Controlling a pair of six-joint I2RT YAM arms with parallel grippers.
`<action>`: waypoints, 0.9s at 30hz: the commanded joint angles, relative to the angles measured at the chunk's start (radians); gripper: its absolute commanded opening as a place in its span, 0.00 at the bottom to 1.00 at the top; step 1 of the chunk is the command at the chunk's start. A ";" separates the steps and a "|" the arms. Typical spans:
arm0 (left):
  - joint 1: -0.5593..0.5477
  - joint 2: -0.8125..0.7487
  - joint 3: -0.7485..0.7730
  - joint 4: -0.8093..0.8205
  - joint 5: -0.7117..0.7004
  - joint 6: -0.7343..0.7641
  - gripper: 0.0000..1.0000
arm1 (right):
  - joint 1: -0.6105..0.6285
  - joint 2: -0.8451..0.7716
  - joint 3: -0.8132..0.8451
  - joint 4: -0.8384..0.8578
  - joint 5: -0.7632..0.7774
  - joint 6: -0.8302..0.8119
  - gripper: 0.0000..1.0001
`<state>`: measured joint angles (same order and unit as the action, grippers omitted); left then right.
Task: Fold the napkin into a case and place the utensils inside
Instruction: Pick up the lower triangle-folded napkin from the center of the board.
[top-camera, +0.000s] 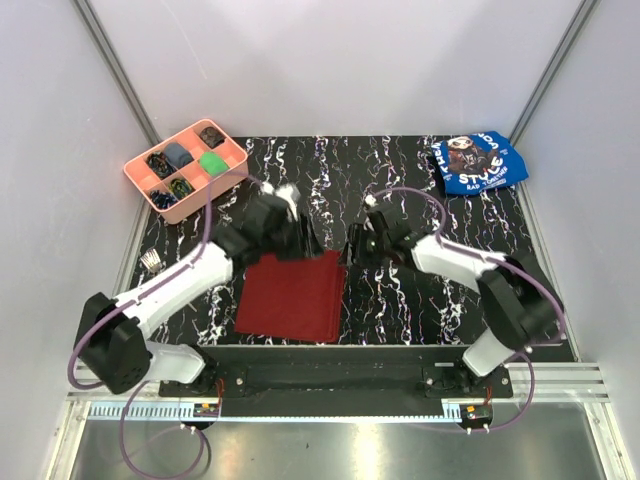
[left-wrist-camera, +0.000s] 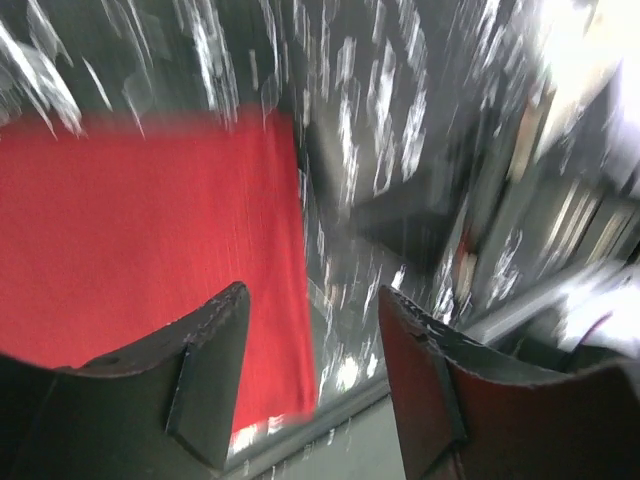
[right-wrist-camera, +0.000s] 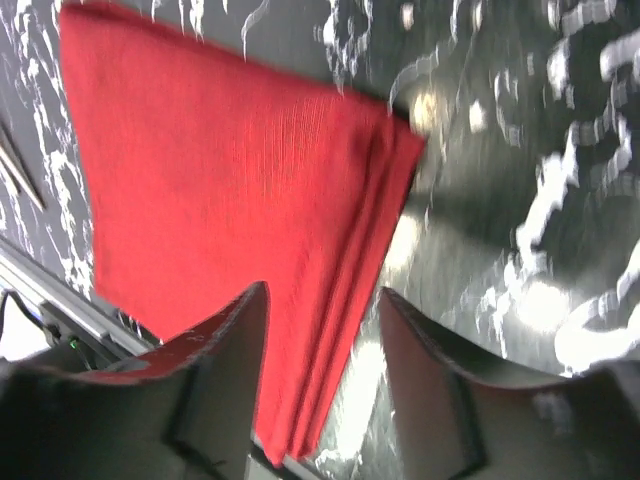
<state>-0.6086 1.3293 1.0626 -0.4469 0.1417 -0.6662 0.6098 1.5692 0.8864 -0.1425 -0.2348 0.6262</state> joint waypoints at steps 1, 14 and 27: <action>-0.216 -0.027 -0.148 0.036 -0.175 -0.116 0.55 | -0.036 0.116 0.126 -0.011 -0.064 -0.063 0.52; -0.399 0.122 -0.155 0.047 -0.254 -0.216 0.45 | -0.050 0.305 0.233 -0.003 -0.087 -0.109 0.44; -0.468 0.206 -0.145 0.025 -0.271 -0.271 0.37 | -0.053 0.290 0.246 -0.032 -0.064 -0.125 0.36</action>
<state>-1.0630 1.5345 0.8822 -0.4358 -0.0845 -0.9066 0.5636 1.8751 1.0897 -0.1627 -0.3065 0.5289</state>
